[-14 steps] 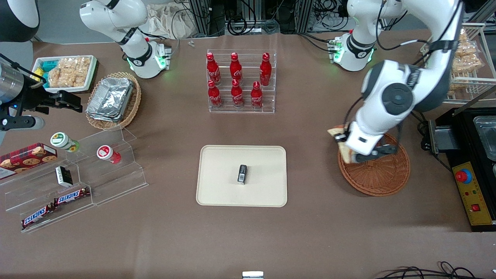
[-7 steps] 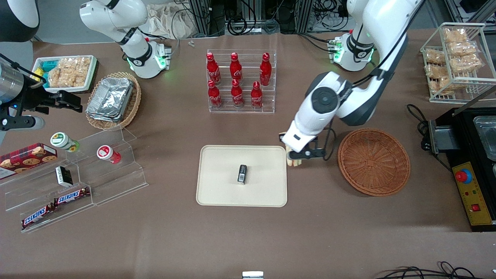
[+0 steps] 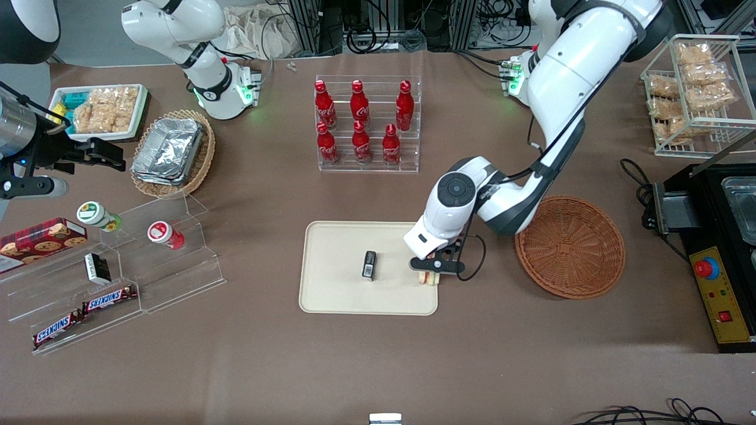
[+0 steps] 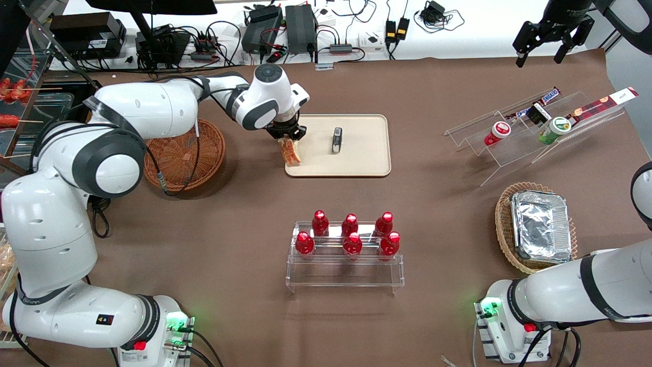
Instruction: Place sandwich from basket to tray
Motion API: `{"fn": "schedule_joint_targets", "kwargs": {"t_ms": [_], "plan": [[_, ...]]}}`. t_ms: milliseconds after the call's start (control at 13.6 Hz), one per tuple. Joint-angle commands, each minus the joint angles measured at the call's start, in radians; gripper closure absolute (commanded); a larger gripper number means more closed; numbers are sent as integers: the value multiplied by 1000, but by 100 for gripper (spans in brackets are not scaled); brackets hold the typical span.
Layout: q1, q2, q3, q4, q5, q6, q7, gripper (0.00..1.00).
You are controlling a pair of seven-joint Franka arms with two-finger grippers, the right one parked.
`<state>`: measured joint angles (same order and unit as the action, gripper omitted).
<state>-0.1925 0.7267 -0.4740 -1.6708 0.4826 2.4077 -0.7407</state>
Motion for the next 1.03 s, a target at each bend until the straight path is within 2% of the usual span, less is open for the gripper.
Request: {"fn": "schedule_joint_targets", "kwargs": {"t_ms": [0,74,147,221,368,515,662,809,956], "plan": [[-7,36,-2,39,51,42,1,50],[-7,36,0,39,50,66,-2,29],[-11,36,-2,40,47,68,-32,17],[-13,33,-2,39,48,68,-81,0],[-13,11,-2,37,53,67,-143,0],[-2,-67,-2,28,42,38,-155,0],[11,-153,-3,23,33,-92,-187,0],[51,-237,-8,20,-48,-208,-171,0],[102,-318,-8,3,-146,-258,-59,0]]}}
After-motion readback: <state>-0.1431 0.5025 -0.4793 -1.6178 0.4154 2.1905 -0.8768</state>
